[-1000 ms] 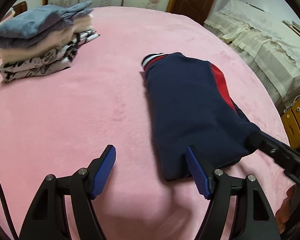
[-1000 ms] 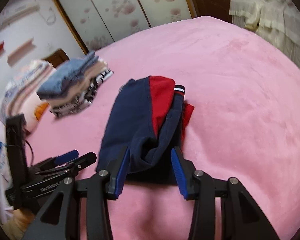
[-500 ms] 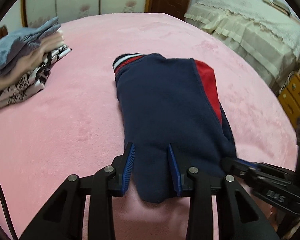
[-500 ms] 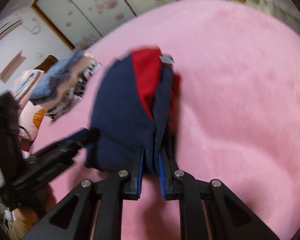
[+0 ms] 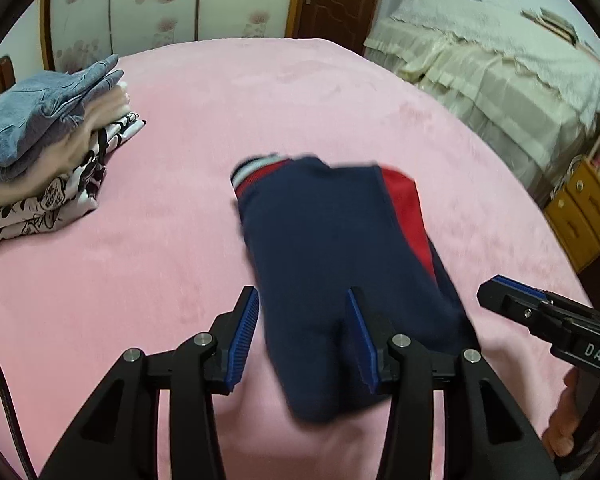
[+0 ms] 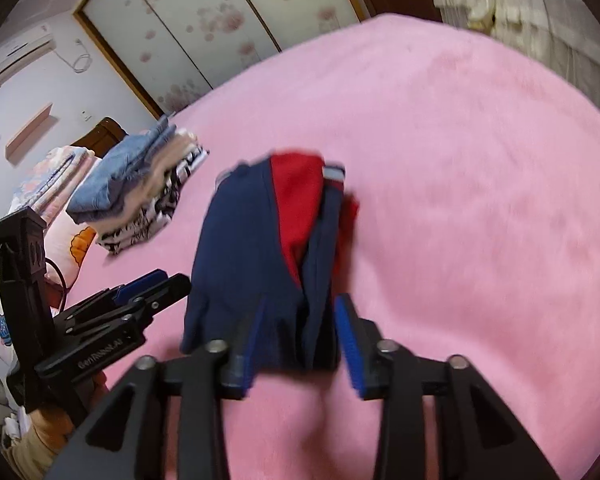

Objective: Fold large clothes
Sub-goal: 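Press the folded jacket bundle flat with both grippers, then grasp the folded navy jacket bundle with the left gripper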

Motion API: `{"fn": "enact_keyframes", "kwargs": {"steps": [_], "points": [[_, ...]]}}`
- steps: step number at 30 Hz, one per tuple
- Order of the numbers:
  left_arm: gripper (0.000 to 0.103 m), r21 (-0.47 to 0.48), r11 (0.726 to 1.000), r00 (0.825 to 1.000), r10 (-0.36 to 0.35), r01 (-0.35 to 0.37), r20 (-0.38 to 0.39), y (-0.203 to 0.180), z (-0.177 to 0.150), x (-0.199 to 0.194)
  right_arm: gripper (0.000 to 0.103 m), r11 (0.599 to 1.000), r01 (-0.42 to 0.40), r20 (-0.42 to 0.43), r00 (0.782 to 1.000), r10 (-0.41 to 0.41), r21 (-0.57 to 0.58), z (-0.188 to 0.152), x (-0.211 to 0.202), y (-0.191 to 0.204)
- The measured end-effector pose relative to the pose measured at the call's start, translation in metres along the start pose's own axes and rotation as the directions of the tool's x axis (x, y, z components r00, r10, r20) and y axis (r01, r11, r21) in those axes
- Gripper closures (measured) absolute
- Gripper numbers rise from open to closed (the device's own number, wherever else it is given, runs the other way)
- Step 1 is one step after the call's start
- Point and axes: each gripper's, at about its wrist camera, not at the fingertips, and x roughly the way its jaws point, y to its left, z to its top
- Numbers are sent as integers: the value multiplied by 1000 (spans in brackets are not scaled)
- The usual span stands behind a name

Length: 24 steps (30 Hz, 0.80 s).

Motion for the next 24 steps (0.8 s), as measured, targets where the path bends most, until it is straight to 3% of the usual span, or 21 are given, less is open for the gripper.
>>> {"fn": "enact_keyframes", "kwargs": {"steps": [6,11,14,16,18,24], "points": [[59,-55,998,999,-36,37,16,13,42,21,59,999,11,84,996,-7,-47,52,21,4],[63,-67,995,997,-75,74,-5,9,61,46,59,994,14,75,997,-6,-106,78,49,22],[63,-58,996,997,-72,71,-20,3,66,60,69,982,70,57,996,-61,-175,80,65,35],[63,-49,997,998,-60,59,-31,0,67,69,89,965,136,35,991,-132,-225,78,81,39],[63,-38,998,998,-45,44,-43,-2,66,76,102,945,211,4,976,-217,-251,76,98,34],[63,-3,1000,998,-29,29,-55,-5,59,88,102,957,232,-41,969,-243,-176,67,109,0]]}}
